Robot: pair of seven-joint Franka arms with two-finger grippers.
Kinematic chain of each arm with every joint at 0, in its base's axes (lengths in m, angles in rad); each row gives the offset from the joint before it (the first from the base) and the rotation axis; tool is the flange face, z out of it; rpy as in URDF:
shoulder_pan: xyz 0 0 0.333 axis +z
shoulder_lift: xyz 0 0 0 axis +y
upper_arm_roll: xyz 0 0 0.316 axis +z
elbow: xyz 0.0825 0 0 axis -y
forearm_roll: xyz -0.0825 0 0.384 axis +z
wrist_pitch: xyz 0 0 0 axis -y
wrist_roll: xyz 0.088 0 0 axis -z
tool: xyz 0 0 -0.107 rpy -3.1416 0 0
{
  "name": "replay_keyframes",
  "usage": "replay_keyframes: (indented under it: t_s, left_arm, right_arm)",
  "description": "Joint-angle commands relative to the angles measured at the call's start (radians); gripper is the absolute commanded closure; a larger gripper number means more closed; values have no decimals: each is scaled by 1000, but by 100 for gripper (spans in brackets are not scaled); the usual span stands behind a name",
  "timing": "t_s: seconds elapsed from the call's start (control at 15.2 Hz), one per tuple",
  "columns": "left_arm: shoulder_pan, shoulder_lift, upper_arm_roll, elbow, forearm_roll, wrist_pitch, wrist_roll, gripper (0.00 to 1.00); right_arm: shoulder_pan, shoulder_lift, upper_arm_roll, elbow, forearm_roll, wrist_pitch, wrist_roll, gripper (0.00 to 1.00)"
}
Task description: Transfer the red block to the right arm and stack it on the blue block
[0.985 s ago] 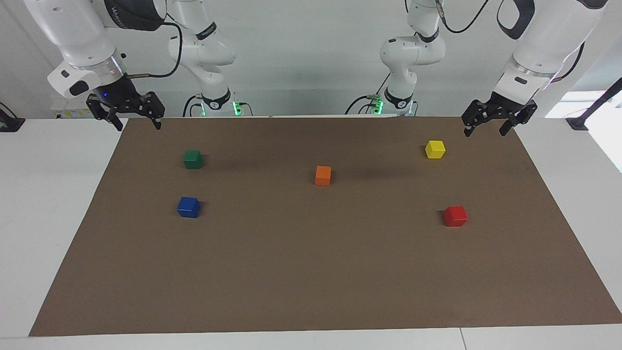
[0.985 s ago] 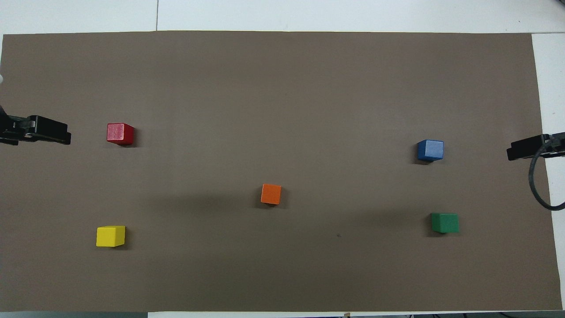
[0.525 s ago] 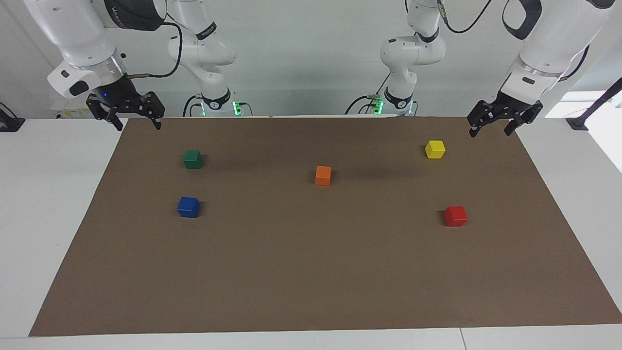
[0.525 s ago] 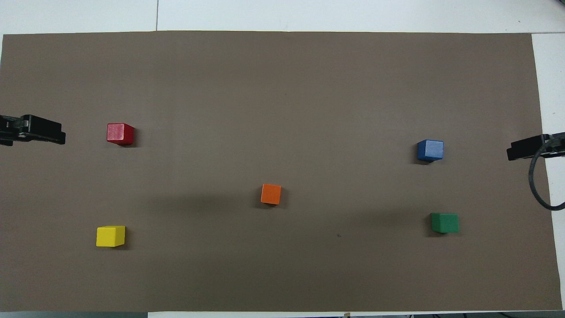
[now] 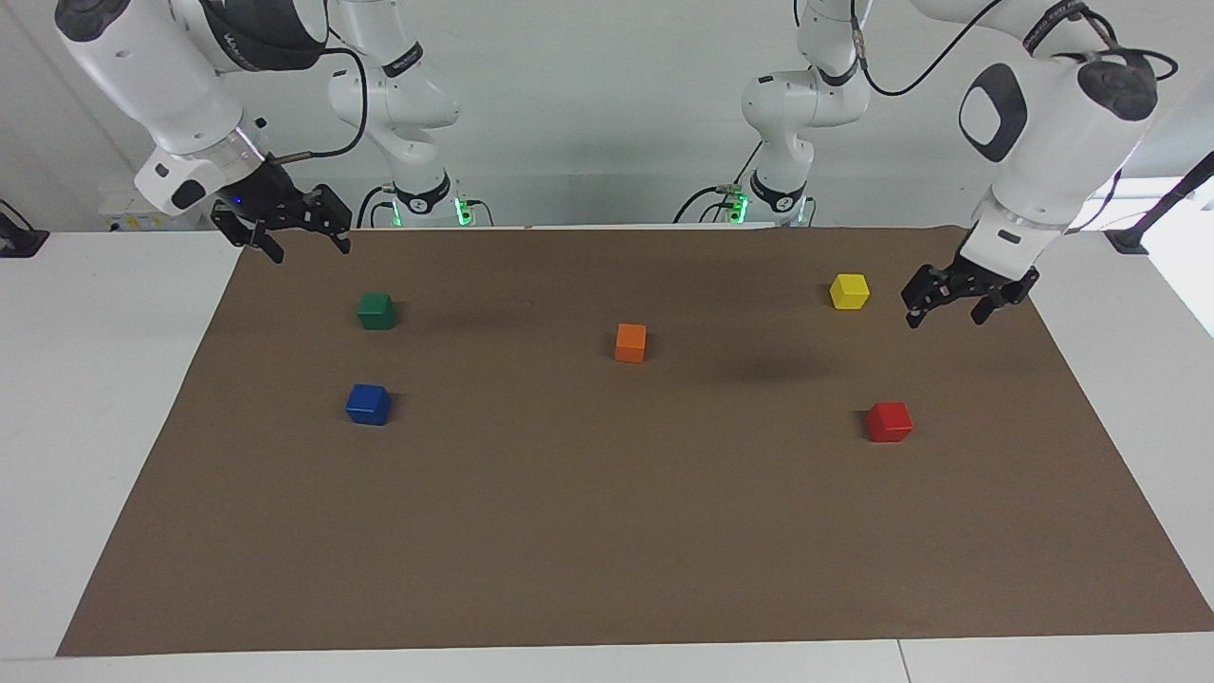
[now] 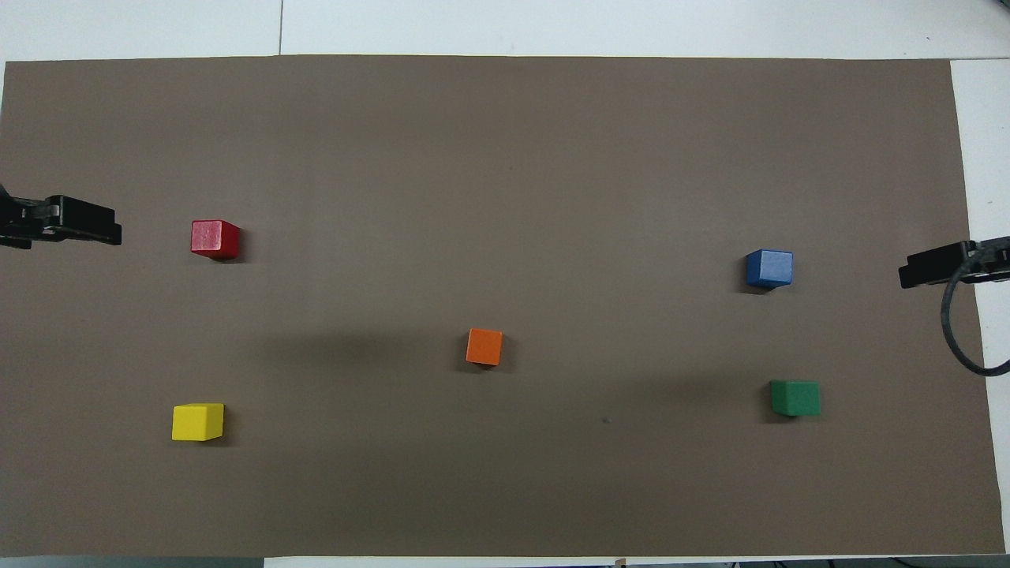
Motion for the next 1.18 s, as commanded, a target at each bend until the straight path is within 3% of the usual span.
replay_keyframes:
  t_s: [0.0, 0.26, 0.46, 0.79, 1.12]
  left_arm:
    - [19, 30, 3, -116, -14, 187, -7, 0]
    - [27, 104, 3, -142, -12, 287, 7, 0]
    - [25, 151, 3, -181, -12, 379, 11, 0]
    - [19, 225, 2, -175, -10, 413, 34, 0]
    - [21, 245, 2, -170, -10, 445, 36, 0]
  right_arm:
    - [-41, -40, 8, -100, 118, 30, -118, 0]
    - [-91, -23, 8, -175, 351, 33, -248, 0]
    - [-120, 53, 8, -206, 514, 36, -334, 0]
    - [-108, 112, 10, -310, 777, 96, -455, 0]
    - [-104, 133, 11, -356, 1000, 33, -517, 0]
